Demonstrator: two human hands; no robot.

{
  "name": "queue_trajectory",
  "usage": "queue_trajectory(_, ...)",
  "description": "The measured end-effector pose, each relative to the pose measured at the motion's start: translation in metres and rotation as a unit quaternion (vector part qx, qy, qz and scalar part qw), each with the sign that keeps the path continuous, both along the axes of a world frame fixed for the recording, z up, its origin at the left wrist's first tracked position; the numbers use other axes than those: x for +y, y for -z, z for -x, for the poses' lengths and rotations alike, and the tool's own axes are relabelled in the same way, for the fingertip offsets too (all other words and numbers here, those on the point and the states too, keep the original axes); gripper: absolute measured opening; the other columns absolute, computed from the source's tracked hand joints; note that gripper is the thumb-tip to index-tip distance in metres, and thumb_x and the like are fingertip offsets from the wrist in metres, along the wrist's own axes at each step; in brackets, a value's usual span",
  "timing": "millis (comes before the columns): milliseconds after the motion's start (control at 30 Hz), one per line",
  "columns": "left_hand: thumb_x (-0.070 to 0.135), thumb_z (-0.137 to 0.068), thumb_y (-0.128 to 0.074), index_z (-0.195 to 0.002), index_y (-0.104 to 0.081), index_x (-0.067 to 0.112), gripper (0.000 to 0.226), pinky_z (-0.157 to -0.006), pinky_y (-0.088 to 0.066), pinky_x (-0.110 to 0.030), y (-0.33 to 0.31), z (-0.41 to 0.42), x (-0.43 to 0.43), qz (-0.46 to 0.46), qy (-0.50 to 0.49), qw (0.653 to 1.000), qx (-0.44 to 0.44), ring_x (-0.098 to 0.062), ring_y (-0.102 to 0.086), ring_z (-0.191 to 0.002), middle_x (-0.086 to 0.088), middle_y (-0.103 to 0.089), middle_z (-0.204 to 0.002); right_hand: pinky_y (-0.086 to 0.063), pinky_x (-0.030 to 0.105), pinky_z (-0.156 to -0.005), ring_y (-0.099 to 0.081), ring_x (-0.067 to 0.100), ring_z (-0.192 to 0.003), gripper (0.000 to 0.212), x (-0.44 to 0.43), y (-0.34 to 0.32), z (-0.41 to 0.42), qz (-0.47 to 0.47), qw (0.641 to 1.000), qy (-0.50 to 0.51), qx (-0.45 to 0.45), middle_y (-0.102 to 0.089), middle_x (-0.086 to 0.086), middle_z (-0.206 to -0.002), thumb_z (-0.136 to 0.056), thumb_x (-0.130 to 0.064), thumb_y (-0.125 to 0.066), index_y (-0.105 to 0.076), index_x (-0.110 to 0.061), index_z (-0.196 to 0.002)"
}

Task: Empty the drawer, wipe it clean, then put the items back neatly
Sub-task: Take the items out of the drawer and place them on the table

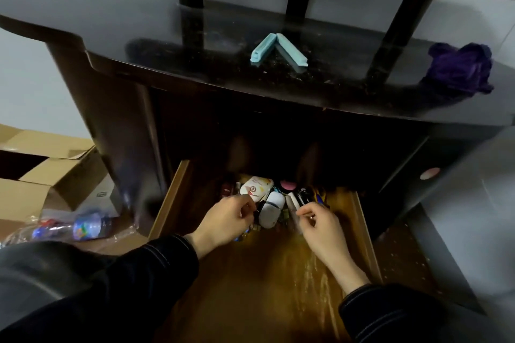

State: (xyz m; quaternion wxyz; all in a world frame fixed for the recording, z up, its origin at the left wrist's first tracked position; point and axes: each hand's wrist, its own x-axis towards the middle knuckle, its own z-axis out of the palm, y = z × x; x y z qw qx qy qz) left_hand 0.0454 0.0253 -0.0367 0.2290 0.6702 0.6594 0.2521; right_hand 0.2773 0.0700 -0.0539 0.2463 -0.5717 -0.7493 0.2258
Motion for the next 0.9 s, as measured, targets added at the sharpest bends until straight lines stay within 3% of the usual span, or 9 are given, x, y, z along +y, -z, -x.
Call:
queue_trajectory(100,0.020,-0.088,-0.054,-0.102,-0.062,0.026,0.017,-0.070,-0.052,-0.033,0.014,-0.002,0.001,0.030,-0.009,0.999,0.019,-0.019,-0.064,-0.088,0.006,-0.067,-0.097,-0.052,0.024,-0.069,-0.063,0.012,-0.092,0.014,0.013,0.011,0.000,0.083,0.994,0.053,-0.043,-0.066,-0.007,-0.110,-0.099,-0.027,-0.061,-0.062,-0.026,-0.113)
queue_trajectory(200,0.026,-0.087,-0.052,-0.100,-0.060,0.027,0.016,-0.073,-0.053,-0.036,0.023,-0.007,-0.001,0.036,-0.001,0.999,0.032,-0.019,-0.064,-0.088,0.007,-0.066,-0.098,-0.057,0.033,-0.067,-0.065,0.015,-0.080,0.027,0.020,0.015,-0.001,0.121,0.986,0.076,-0.085,-0.063,-0.006,-0.099,-0.099,-0.030,-0.059,-0.057,-0.022,-0.125)
queue_trajectory(367,0.025,-0.090,-0.054,-0.103,-0.061,0.026,0.015,-0.076,-0.056,-0.039,0.031,-0.014,-0.003,0.052,0.010,0.998,0.035,-0.017,-0.066,-0.087,0.005,-0.067,-0.097,-0.042,0.024,-0.050,-0.065,0.014,-0.071,0.022,0.021,0.018,0.008,0.073,0.971,0.091,-0.208,-0.068,-0.005,-0.092,-0.099,-0.038,-0.059,-0.061,-0.022,-0.115)
queue_trajectory(567,0.024,-0.093,-0.055,-0.108,-0.065,0.025,0.018,-0.077,-0.056,-0.034,0.036,-0.015,-0.003,0.051,0.017,0.998,0.036,-0.013,-0.066,-0.088,0.006,-0.068,-0.099,-0.048,0.027,-0.056,-0.068,0.016,-0.077,0.030,0.024,0.021,0.015,0.050,0.956,0.081,-0.279,-0.069,-0.003,-0.091,-0.096,-0.047,-0.062,-0.063,-0.020,-0.108)
queue_trajectory(667,0.024,-0.094,-0.054,-0.105,-0.067,0.024,0.017,-0.076,-0.056,-0.034,0.036,-0.014,-0.003,0.058,0.021,0.998,0.030,-0.012,-0.066,-0.086,0.006,-0.069,-0.097,-0.049,0.027,-0.059,-0.067,0.015,-0.078,0.030,0.023,0.024,0.017,0.062,0.954,0.070,-0.284,-0.068,-0.004,-0.091,-0.096,-0.047,-0.062,-0.065,-0.021,-0.109)
queue_trajectory(767,0.025,-0.094,-0.055,-0.098,-0.068,0.024,0.014,-0.077,-0.056,-0.035,0.038,-0.014,-0.002,0.067,0.023,0.997,0.019,-0.011,-0.066,-0.083,0.006,-0.070,-0.092,-0.049,0.027,-0.058,-0.065,0.016,-0.075,0.030,0.025,0.021,0.015,0.115,0.963,0.073,-0.234,-0.068,-0.003,-0.088,-0.093,-0.047,-0.066,-0.066,-0.019,-0.103)
queue_trajectory(900,0.020,-0.096,-0.056,-0.092,-0.069,0.020,0.013,-0.059,-0.051,-0.024,0.040,-0.015,0.000,0.122,0.032,0.989,-0.080,-0.009,-0.065,-0.064,0.003,-0.070,-0.080,-0.030,0.021,-0.045,-0.045,0.008,-0.043,0.031,0.027,0.009,0.002,0.152,0.977,0.098,-0.112,-0.050,-0.010,-0.050,-0.084,-0.040,-0.070,-0.058,-0.020,-0.064)
